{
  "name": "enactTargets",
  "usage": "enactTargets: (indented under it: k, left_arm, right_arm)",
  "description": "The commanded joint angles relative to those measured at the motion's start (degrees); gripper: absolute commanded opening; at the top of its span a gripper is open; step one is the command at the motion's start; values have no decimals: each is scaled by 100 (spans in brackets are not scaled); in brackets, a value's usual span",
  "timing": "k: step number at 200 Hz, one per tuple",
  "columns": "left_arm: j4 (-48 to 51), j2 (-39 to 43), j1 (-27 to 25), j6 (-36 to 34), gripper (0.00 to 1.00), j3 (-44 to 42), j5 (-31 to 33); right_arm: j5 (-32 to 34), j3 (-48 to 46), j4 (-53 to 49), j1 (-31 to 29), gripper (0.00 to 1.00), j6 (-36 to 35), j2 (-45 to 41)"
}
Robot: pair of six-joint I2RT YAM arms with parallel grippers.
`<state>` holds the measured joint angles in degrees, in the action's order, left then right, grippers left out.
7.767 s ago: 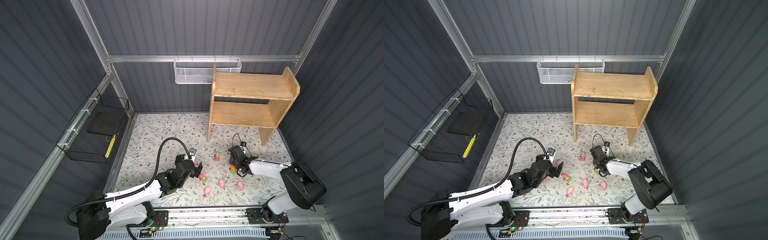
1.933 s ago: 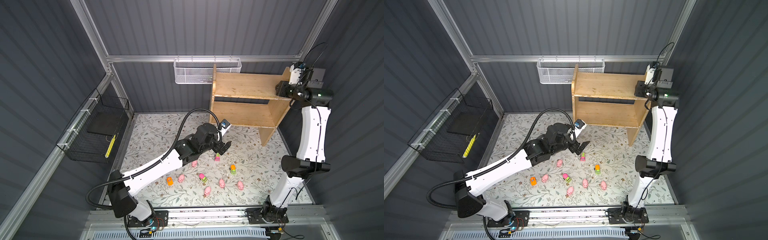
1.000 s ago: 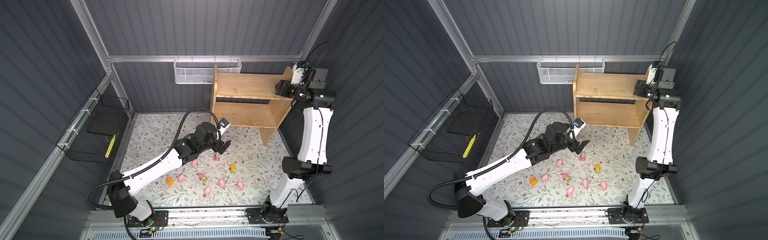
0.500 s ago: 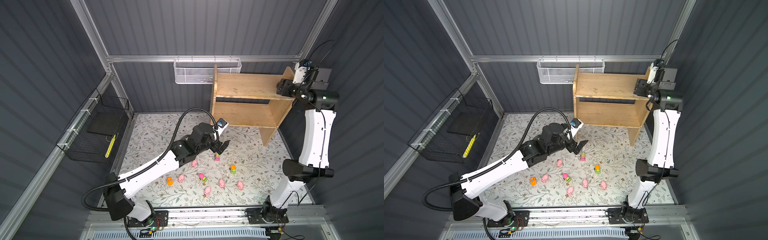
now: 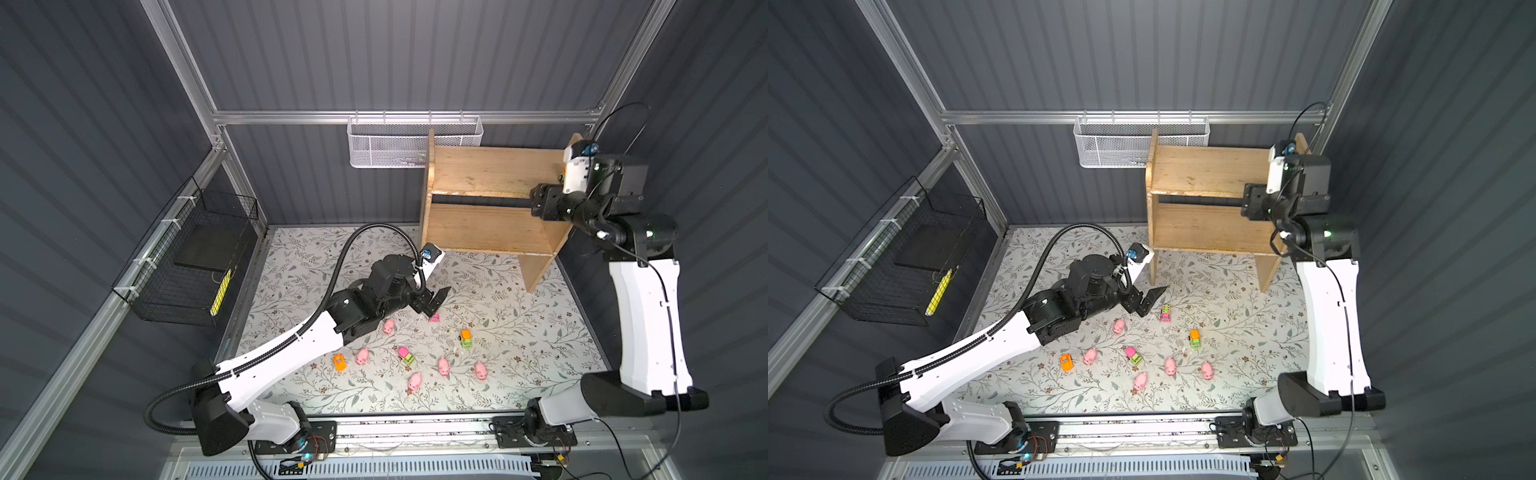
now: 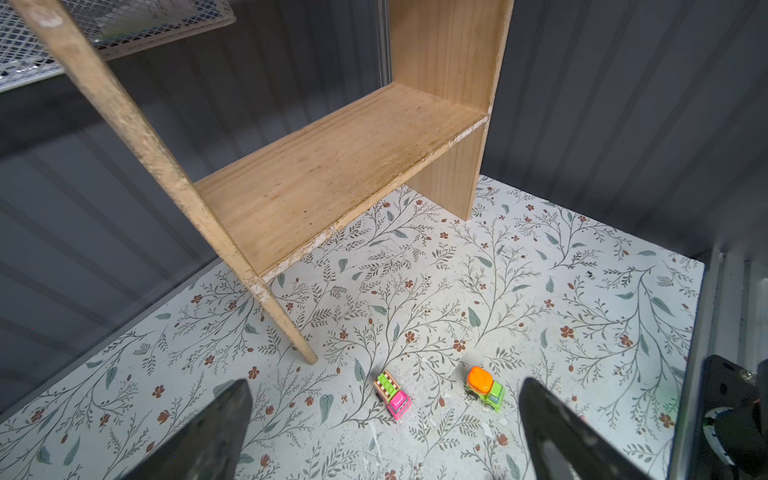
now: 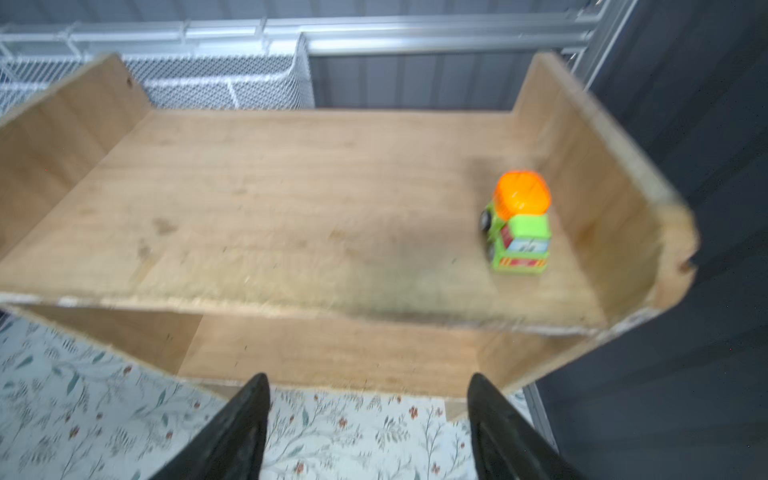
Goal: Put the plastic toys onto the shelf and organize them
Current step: 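Withdraw the right gripper from the shelf while the left gripper moves toward the toys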
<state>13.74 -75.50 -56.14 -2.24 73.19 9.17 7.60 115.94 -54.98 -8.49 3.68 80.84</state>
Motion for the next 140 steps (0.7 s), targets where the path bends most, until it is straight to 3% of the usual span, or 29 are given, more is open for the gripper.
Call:
enactTargets:
  k: [1,26,81,140]
  left_arm:
    - [37,364,42,335,100,-343,56]
    - [82,797,42,653,100,-825,137]
    - [254,1648,-26,1505,100,-1929,268]
    - [280,2520,-304,2462,100,-3077,657]
  right_arm:
    - [385,-1091,443,-288,75,267,-717]
    - [712,-2117,624,-771,74,504,-1526]
    - [750,-3969,786,-1806,74,1320,-2877]
    - [1166,-5665,1021,-3207,74,2198,-3507]
